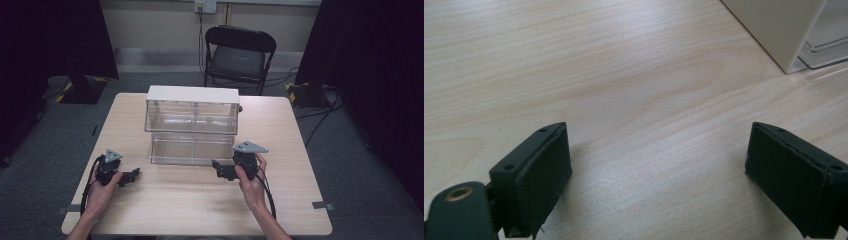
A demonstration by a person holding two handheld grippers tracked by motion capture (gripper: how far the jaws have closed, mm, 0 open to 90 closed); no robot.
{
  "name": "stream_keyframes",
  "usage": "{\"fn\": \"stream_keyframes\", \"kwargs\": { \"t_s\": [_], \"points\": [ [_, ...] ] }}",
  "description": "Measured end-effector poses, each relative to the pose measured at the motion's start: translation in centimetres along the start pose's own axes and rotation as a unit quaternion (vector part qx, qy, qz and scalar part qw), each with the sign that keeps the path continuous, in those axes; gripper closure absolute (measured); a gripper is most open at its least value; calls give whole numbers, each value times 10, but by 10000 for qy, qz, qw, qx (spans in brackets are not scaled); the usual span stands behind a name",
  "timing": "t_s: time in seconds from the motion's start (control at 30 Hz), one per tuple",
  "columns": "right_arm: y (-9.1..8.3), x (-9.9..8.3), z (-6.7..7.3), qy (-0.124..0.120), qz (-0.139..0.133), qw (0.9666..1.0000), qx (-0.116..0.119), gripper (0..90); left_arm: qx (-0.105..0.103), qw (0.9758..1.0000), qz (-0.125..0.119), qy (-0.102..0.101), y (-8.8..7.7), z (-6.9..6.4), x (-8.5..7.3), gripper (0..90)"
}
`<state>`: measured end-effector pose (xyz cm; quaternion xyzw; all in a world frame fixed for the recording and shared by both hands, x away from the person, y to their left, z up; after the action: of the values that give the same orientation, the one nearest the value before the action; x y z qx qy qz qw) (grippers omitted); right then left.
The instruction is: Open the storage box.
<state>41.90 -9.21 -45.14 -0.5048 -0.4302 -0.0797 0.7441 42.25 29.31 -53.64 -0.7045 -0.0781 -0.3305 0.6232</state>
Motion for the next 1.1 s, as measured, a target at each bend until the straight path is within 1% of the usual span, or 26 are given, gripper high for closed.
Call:
{"fn": "stream_keyframes", "kwargs": {
  "t_s": [0.13,0.3,0.43,0.5,0.57,0.6,0.67,0.8,0.87,1.03,1.1],
  "points": [
    [1,2,0,-1,-1,10000,-9,68,1,10000,-1,0,0,0,0,105],
    [2,5,0,-34,-16,10000,-78,73,3,10000,0,1,0,0,0,105],
    [1,8,-1,-30,-39,10000,-49,74,3,10000,1,10,0,0,0,106],
    [0,11,-3,-15,-91,9999,-58,93,-2,10000,0,10,0,0,0,106],
    [0,11,-4,0,-62,9999,-108,133,1,10000,-1,1,0,0,0,106],
    [0,10,-5,11,-12,9999,-114,131,1,10000,1,5,0,0,0,106],
    [2,10,-5,-25,4,9999,-98,128,-2,10000,0,11,0,0,0,105],
    [2,11,-6,-43,-15,9999,-99,123,3,10000,-1,2,0,0,0,105],
    [2,11,-7,-37,-12,9999,-118,116,1,10000,1,2,0,0,0,106],
    [3,11,-10,42,16,9997,-219,137,0,10000,4,13,0,0,0,106],
    [3,12,-11,69,19,9998,-206,137,0,10000,-1,3,0,0,0,105]
  ]
}}
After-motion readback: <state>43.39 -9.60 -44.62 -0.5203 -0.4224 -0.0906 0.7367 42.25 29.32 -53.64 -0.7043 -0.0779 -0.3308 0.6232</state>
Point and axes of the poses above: each handheld gripper's, and its own axes: y roughly forward along the jaws, x roughly out of its top, z roughly to its left, the point moved 5 cm from there along y, roughly forward along the jaws, and after that the axes turned 13 degrees about z, right-handed, at the moved point
